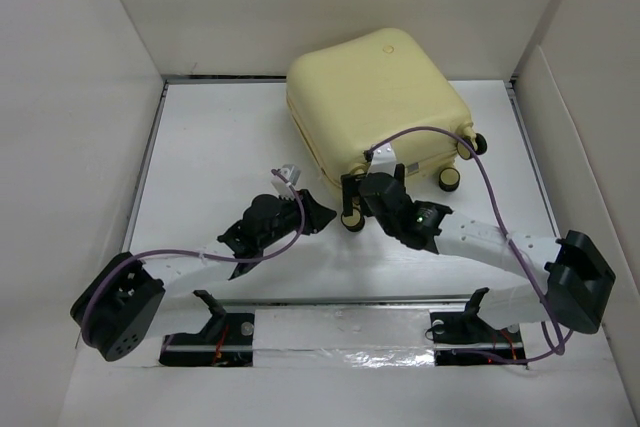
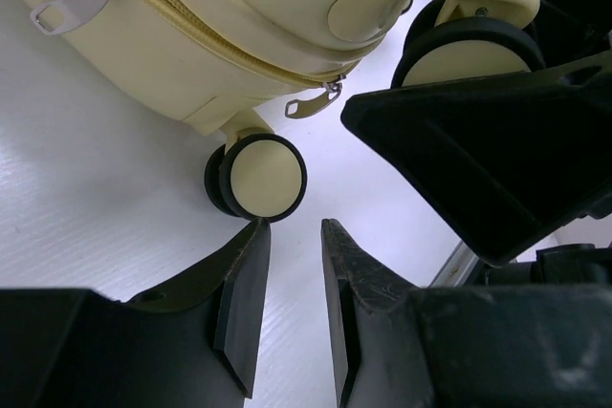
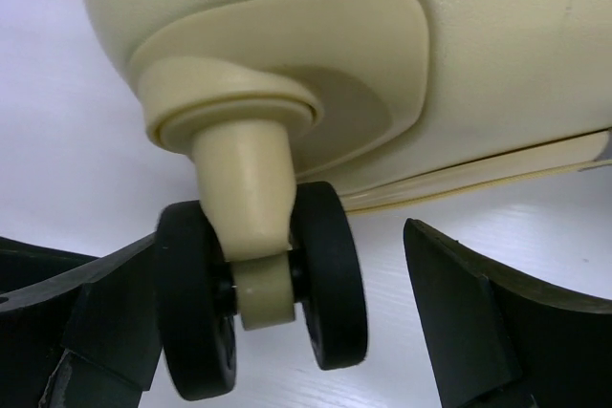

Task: Pack the luggage

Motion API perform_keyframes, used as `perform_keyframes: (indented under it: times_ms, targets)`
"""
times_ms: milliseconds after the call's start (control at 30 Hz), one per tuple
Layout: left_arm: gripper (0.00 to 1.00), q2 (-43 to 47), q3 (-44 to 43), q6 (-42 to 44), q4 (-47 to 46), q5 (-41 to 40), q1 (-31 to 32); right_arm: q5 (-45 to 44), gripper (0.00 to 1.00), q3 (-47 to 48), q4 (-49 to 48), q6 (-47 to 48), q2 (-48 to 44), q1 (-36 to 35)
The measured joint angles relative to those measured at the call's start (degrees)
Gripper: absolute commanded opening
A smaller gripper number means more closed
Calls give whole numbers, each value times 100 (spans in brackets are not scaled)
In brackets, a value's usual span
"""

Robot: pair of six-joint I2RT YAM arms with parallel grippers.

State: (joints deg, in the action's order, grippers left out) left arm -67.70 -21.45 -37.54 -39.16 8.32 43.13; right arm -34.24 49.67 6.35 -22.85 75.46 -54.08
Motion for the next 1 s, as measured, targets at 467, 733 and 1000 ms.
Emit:
perform_keyframes:
  times_ms: [467, 733, 1000]
  targets:
    - [26, -243, 0, 131, -267, 66, 0, -227, 84, 474, 601, 461, -20, 0]
    - [26, -356, 0, 133, -448, 98, 0, -28, 38, 673, 815, 678, 216, -2]
    - [34, -787, -181, 234, -529, -181, 509, -146, 0, 1150, 1482, 970, 452, -85]
